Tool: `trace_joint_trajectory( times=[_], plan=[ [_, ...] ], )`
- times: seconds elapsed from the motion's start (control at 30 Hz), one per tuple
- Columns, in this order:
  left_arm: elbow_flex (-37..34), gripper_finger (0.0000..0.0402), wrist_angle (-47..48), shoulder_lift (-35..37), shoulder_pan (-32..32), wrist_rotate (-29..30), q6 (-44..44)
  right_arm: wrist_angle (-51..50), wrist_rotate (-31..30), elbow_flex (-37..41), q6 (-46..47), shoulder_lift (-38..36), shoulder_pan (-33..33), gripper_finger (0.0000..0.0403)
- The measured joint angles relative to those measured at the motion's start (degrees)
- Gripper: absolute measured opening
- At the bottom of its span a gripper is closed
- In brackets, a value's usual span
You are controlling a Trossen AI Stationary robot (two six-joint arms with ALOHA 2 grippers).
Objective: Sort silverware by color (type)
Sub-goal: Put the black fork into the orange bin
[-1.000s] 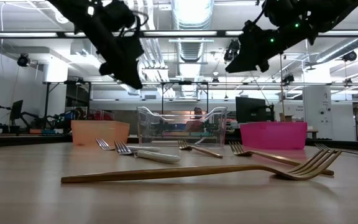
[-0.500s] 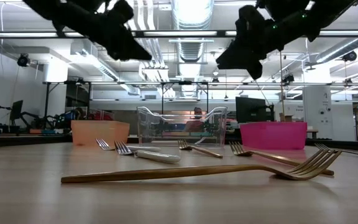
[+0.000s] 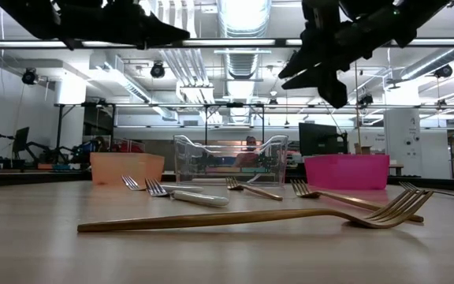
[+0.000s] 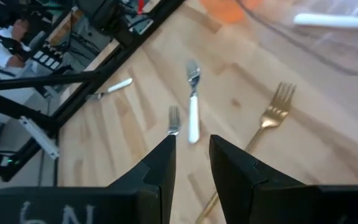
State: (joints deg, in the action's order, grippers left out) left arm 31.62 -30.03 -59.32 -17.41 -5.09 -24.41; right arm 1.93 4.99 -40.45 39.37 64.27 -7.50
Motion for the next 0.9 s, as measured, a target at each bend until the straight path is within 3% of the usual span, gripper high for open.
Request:
trace_joint_trajectory(
  times=[0.3, 0.6, 0.73, 0.9],
  plan=[
    [-1.18, 0.0071, 0.29, 2.78, -5.63, 3.11, 0.89, -0.40, -0.68, -2.60, 2.18, 0.03, 1.02, 0.0089],
    [-2.85, 0.0071, -0.17, 2.90, -6.33, 3.13, 0.75, -1.81, -2.08, -6.25, 2.84, 4.39, 1.02, 0.0089],
    [-2.89, 0.0071, 1.05, 3.12, -6.38, 3.16, -0.49, -8.08, -2.05, -9.28, 4.45, 7.41, 1.02, 0.0089],
    [-2.92, 0.0071, 1.62, 3.04, -6.49, 3.24, -0.60, -28.17, -1.87, -16.44, 4.77, 11.64, 1.00, 0.0089]
  ],
)
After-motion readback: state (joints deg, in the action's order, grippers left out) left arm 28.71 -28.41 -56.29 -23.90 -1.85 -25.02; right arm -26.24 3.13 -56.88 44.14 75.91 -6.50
